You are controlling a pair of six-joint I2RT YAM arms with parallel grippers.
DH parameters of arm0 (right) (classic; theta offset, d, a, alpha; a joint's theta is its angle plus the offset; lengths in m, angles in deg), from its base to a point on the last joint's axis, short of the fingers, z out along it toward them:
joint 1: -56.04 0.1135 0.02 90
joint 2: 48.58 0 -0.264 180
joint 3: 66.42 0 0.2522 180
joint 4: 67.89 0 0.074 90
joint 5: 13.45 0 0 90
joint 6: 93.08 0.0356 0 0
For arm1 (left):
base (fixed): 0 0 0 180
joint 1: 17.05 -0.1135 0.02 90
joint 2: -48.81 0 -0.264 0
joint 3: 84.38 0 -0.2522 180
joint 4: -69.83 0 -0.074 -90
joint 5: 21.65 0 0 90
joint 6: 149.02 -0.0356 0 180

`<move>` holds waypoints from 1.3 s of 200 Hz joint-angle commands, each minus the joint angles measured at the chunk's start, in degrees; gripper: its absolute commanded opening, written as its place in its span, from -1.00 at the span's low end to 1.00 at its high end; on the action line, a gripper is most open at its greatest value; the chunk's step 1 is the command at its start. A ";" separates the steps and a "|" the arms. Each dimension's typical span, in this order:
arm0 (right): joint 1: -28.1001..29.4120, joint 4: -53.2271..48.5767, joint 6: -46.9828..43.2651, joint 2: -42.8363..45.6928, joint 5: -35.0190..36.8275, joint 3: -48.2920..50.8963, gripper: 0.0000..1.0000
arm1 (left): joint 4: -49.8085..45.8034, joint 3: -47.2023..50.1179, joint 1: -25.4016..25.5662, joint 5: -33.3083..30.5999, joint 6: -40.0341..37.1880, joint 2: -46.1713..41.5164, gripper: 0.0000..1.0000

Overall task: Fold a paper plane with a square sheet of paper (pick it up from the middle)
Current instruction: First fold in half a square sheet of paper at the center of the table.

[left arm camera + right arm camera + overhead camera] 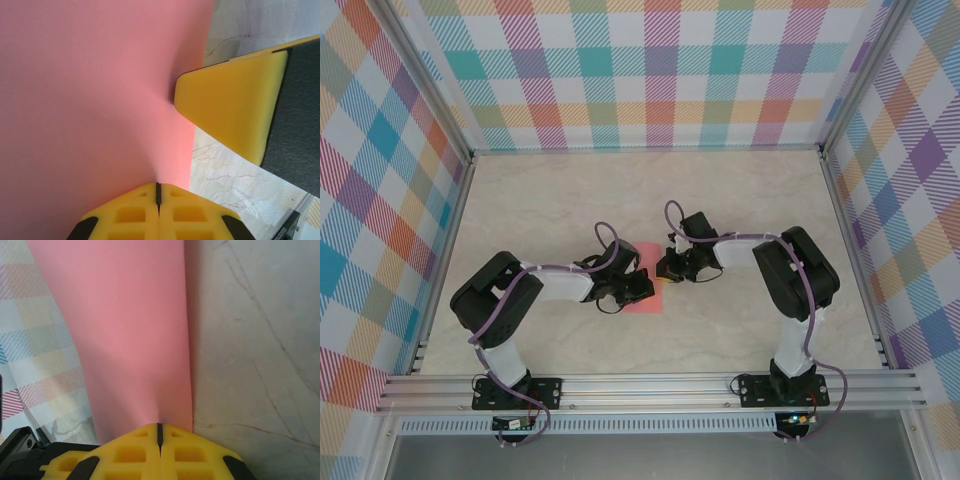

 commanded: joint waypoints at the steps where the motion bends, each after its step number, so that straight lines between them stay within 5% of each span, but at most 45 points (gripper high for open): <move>1: -1.21 0.13 -1.94 -2.25 1.71 -1.90 -1.00 | -8.10 0.18 0.65 -1.83 -0.54 1.14 -1.00; 260: -6.65 -7.51 -6.59 -17.60 8.39 -27.92 -1.00 | -13.49 -0.73 0.65 -1.49 -3.37 0.91 -1.00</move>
